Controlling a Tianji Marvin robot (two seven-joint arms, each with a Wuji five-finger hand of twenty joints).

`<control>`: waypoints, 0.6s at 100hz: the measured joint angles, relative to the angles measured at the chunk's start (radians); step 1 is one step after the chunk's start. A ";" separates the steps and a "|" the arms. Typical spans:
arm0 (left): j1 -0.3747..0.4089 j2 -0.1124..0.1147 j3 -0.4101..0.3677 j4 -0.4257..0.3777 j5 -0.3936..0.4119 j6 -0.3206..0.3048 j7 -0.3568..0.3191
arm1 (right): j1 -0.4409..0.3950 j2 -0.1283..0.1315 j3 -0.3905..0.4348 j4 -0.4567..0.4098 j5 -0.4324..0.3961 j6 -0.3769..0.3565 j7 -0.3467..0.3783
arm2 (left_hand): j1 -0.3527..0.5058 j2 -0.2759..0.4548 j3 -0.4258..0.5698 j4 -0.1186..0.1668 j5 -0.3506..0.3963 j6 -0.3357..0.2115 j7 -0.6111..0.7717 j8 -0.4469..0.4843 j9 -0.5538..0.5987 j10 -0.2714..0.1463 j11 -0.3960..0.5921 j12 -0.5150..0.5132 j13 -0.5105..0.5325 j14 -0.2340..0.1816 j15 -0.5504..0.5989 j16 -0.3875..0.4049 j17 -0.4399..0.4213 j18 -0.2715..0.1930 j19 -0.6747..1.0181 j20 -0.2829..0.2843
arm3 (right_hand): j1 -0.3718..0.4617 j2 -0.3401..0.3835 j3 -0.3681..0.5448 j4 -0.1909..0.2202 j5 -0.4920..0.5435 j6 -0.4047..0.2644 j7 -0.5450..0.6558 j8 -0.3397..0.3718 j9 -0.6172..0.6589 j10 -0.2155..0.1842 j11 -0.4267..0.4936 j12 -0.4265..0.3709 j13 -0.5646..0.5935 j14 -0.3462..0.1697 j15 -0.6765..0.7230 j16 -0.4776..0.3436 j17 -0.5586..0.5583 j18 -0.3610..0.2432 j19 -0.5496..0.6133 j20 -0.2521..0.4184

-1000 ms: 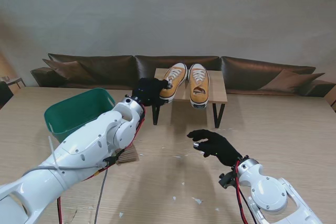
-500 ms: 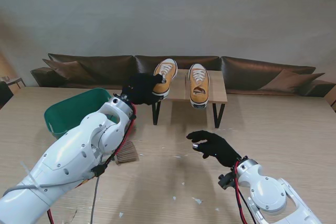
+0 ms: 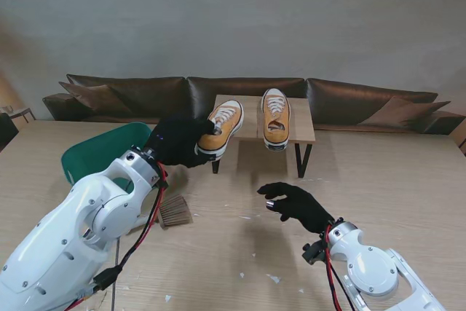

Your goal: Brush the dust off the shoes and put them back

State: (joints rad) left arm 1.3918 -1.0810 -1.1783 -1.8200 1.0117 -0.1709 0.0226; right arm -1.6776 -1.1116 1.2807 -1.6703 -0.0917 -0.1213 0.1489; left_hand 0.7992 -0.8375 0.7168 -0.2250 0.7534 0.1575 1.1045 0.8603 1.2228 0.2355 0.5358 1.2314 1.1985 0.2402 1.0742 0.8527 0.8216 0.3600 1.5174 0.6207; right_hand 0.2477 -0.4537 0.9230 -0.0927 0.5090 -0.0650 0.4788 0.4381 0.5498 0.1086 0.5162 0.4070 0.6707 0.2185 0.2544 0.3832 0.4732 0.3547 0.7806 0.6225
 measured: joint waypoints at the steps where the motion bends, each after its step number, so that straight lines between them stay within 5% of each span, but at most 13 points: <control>1: 0.007 0.001 -0.005 -0.008 -0.001 -0.002 -0.007 | 0.000 0.000 0.000 0.000 0.000 0.000 0.000 | 0.000 0.000 0.000 0.000 0.000 0.000 0.000 0.000 0.000 0.000 0.000 0.000 0.000 0.000 0.000 0.000 0.000 0.000 0.000 0.000 | 0.000 0.000 0.000 0.000 0.000 0.000 0.000 0.000 0.000 0.000 0.000 0.000 0.000 0.000 0.000 0.000 0.000 0.000 0.000 0.000; 31: 0.170 0.019 -0.101 -0.220 -0.080 -0.029 -0.178 | -0.004 0.000 0.002 -0.008 -0.001 0.007 0.001 | 0.000 0.000 0.000 0.000 0.000 0.001 0.000 0.000 0.000 0.000 -0.011 -0.001 0.000 0.000 -0.016 0.000 0.000 0.000 -0.001 -0.010 | 0.000 0.000 0.000 0.000 0.000 0.000 0.000 0.000 0.000 0.000 0.000 0.000 0.000 0.000 0.000 0.000 0.000 0.000 0.000 0.000; 60: 0.248 0.033 -0.128 -0.276 -0.123 -0.029 -0.262 | -0.007 0.000 0.006 -0.012 -0.002 0.013 0.001 | 0.000 0.000 0.000 0.000 0.000 0.002 0.000 0.000 0.000 0.000 -0.012 -0.001 0.000 0.000 -0.023 0.010 -0.009 0.000 -0.013 -0.010 | 0.000 0.000 0.000 0.000 0.000 0.000 0.000 0.000 0.000 0.000 0.000 0.000 0.000 0.000 0.000 0.000 0.000 0.000 0.000 0.000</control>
State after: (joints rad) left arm 1.6400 -1.0484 -1.3060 -2.0957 0.8890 -0.1996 -0.2389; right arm -1.6842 -1.1111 1.2862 -1.6825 -0.0937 -0.1086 0.1500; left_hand 0.7987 -0.8375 0.7166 -0.2250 0.7537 0.1591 1.1043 0.8603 1.2228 0.2355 0.5236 1.2308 1.1985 0.2402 1.0507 0.8630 0.8128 0.3600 1.5042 0.6103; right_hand 0.2477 -0.4537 0.9230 -0.0927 0.5090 -0.0649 0.4789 0.4380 0.5498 0.1086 0.5162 0.4070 0.6707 0.2188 0.2544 0.3832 0.4729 0.3547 0.7806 0.6225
